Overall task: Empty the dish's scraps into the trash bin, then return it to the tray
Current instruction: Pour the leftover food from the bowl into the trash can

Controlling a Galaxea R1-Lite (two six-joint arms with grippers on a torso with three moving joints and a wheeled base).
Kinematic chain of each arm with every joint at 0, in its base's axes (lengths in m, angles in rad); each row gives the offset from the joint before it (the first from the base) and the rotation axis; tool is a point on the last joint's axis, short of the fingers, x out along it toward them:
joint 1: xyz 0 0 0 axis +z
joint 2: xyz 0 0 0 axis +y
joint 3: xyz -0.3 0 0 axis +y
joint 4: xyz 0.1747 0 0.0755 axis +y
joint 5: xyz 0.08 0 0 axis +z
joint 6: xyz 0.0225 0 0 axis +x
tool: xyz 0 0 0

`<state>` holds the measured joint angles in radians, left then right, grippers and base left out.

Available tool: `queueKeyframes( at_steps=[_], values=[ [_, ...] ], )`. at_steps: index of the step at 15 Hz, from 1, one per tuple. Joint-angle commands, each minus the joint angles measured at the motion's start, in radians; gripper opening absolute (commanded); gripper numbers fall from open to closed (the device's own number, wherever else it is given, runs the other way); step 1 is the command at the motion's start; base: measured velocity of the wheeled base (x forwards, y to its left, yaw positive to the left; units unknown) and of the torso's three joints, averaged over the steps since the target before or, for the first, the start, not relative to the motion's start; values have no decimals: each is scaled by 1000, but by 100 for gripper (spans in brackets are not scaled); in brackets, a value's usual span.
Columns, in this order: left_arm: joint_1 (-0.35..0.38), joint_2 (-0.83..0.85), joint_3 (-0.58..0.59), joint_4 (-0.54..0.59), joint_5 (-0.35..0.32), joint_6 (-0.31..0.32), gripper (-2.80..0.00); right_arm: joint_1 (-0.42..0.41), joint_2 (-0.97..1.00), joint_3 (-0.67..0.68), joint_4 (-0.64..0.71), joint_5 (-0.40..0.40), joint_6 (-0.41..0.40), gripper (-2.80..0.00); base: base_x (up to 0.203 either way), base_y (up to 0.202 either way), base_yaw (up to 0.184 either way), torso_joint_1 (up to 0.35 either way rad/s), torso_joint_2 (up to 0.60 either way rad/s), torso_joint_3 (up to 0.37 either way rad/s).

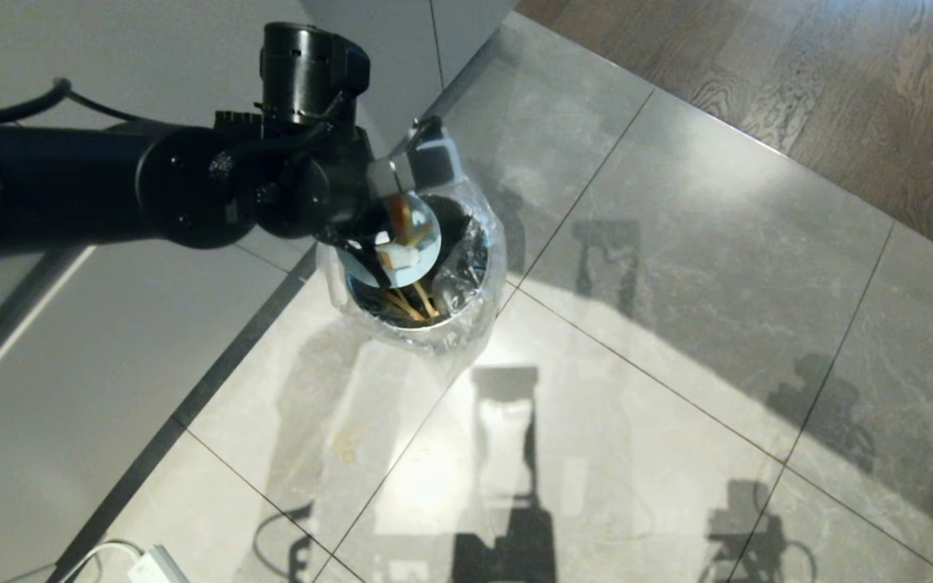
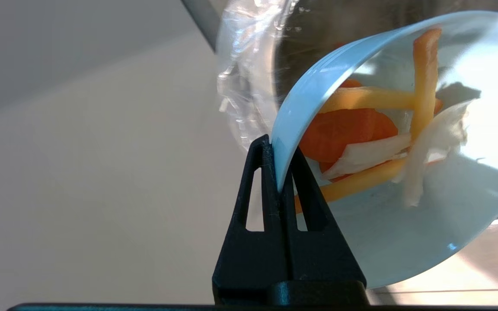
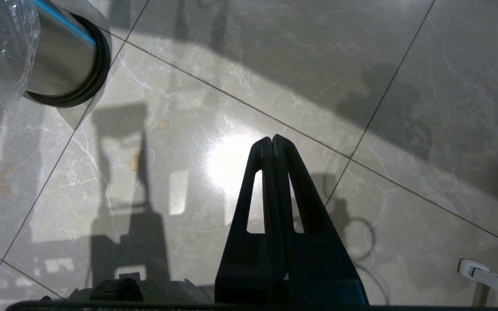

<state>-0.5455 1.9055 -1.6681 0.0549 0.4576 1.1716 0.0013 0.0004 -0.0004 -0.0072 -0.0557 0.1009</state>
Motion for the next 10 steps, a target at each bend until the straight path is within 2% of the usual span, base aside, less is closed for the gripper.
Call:
queueKeyframes(
  at_steps=[1,5,6,8,10],
  values=[
    [-1,-2,-14,-58,12,128,-280,0,0,-1,0,1,0,-280,0,0,0,0,0,0],
    [-26,4,-2,-242,13,410,-280,0,0,0,0,1,0,-280,0,0,0,0,0,0],
    [-43,4,8,-248,13,446,-280,0,0,0,0,-1,0,-280,0,0,0,0,0,0],
    [-64,1,72,-275,13,458,-280,0,0,0,0,-1,0,-280,0,0,0,0,0,0],
    [-81,-7,181,-380,13,474,-280,0,0,0,0,-1,0,-280,0,0,0,0,0,0]
  ],
)
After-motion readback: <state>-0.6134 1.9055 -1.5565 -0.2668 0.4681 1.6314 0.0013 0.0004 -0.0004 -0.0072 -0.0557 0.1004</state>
